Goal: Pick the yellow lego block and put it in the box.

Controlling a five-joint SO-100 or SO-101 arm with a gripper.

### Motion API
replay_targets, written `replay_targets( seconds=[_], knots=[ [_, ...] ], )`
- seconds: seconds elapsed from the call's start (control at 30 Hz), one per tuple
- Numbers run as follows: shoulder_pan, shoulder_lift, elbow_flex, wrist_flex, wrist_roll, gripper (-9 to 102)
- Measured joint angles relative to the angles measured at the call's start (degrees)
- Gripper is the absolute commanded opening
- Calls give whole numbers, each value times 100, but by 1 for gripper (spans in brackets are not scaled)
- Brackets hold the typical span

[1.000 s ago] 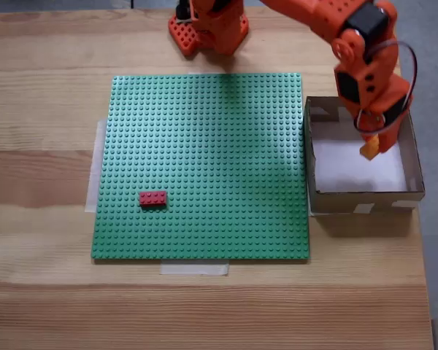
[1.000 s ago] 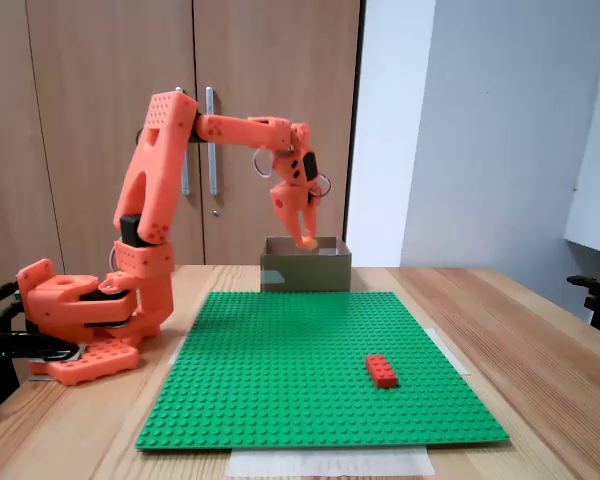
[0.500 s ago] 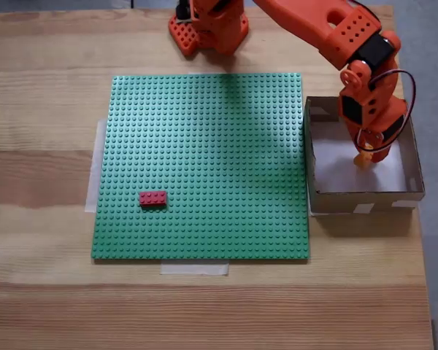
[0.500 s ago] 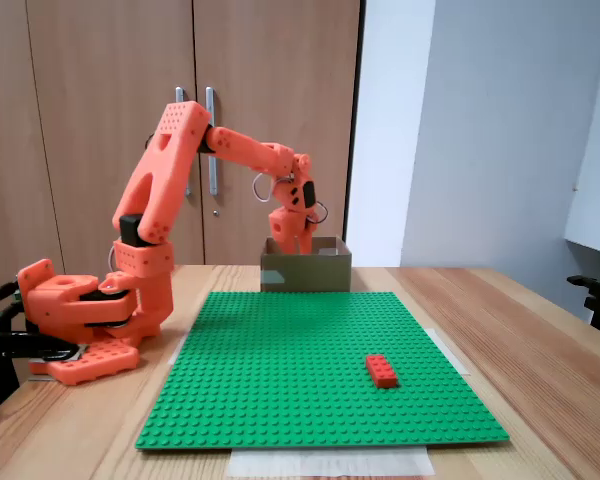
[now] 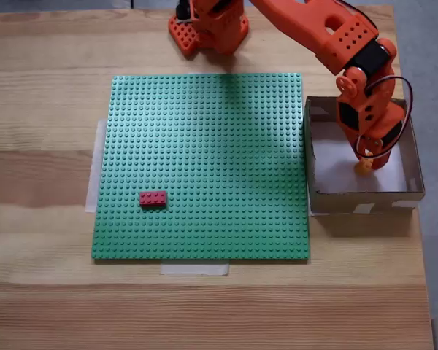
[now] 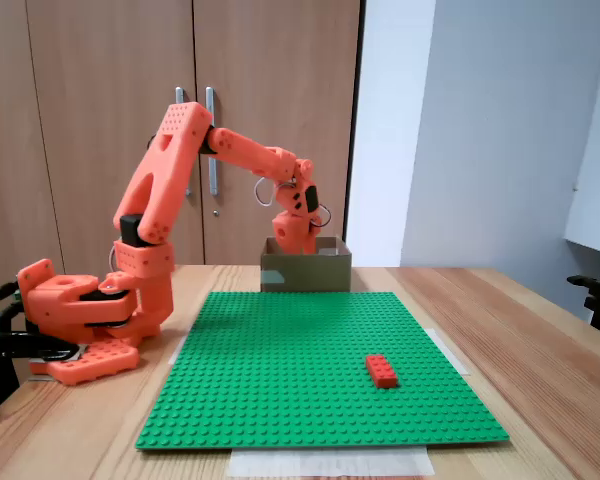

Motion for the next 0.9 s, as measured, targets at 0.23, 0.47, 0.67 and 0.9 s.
replay_targets(
  seconds=[0.23,0.47,0.67,0.9],
  knots=[
    [-18,0,0,70,-88,7],
    [26,0,-88,457,-26,16],
    [105,0,-422,554,-132,17],
    [176,694,-246,88,-519,11]
  ],
)
